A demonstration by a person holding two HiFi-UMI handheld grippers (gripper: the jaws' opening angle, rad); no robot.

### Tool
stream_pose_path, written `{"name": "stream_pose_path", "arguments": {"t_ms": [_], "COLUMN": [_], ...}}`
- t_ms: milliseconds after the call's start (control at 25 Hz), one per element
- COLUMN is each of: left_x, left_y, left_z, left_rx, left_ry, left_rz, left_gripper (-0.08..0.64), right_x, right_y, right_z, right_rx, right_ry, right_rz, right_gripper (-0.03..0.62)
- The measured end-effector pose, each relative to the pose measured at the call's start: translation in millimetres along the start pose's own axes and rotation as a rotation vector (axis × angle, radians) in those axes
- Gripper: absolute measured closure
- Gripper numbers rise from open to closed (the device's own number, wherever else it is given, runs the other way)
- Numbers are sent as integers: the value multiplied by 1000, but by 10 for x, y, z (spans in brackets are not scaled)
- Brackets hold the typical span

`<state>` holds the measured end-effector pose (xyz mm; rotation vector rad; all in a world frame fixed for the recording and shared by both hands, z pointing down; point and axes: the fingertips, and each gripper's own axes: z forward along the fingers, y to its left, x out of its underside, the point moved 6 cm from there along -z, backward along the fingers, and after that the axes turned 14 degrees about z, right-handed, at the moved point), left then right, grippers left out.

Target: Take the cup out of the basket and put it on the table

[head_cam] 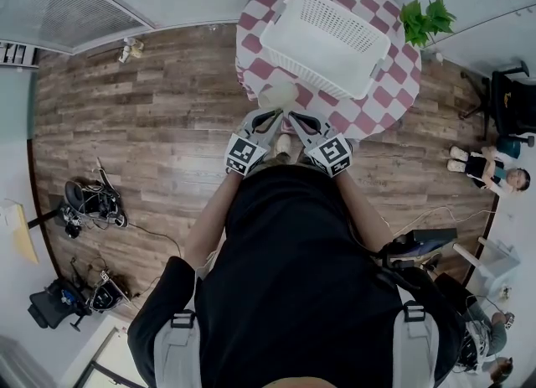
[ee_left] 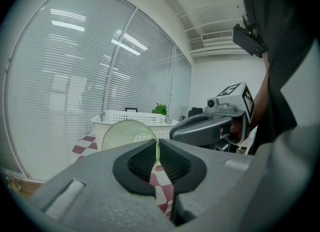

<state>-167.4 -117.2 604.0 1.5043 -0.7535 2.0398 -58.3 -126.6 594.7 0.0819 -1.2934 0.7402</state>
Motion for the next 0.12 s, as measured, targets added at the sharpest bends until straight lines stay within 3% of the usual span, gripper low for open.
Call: {"name": "stream_pose_path", "arguments": {"t_ms": [120], "left_x": [2], "left_y": [5], "left_z": [8], "left_rx": [-1], "left_ry": [1], "left_rz": [-2], "left_gripper": [538], "right_x": [23], "right_y": [-8], "right_z": [5], "right_rx": [-4], "right_ry": [9], "right_rz": [1], "right_gripper": [583]}}
